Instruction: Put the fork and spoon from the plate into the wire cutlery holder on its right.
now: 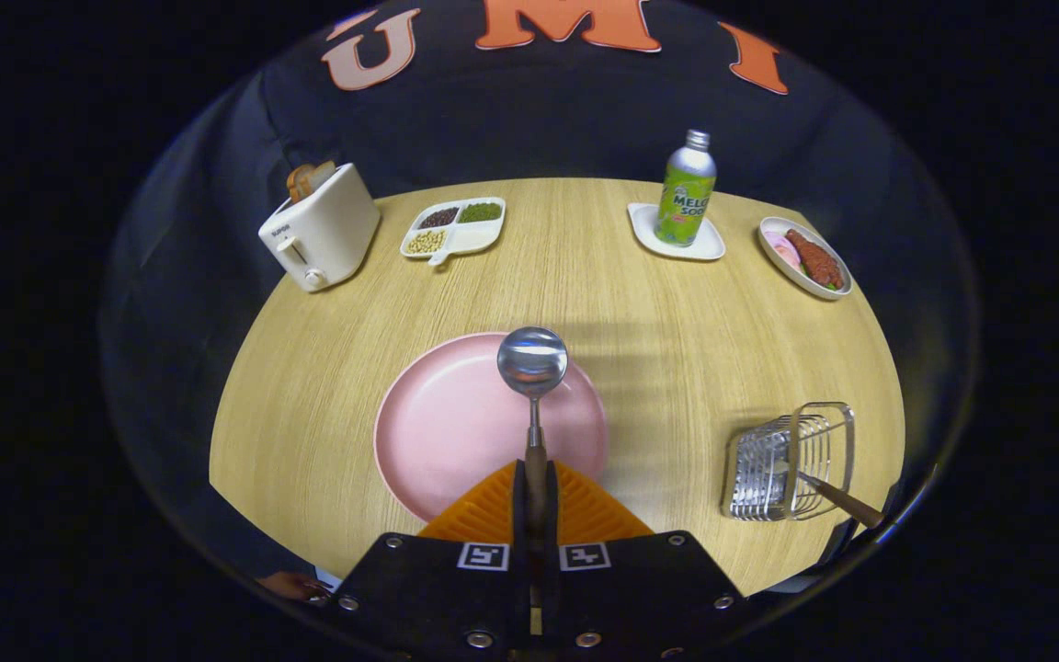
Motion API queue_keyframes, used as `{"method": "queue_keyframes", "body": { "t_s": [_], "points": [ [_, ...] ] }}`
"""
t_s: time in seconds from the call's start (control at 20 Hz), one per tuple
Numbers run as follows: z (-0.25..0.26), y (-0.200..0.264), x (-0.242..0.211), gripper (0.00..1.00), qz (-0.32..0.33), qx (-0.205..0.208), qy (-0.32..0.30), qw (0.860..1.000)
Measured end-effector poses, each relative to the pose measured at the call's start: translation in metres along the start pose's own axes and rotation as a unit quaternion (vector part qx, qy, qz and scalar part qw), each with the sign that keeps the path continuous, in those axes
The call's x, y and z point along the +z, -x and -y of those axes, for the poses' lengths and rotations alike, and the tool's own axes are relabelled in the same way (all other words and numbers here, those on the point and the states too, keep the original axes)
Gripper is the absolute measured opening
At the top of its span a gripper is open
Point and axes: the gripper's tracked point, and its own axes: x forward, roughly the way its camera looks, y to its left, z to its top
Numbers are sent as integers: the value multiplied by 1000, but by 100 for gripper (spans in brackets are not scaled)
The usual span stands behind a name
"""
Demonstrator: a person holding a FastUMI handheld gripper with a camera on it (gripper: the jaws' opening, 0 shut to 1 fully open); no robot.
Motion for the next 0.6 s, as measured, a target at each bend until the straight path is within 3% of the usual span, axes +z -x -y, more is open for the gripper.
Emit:
{"method": "queue_keyframes", "body": {
  "t_s": [0.3, 0.6],
  "points": [
    [66, 50, 18, 5, 41, -40, -53, 997],
    [130, 76, 5, 6, 16, -76, -77, 994]
  ]
}}
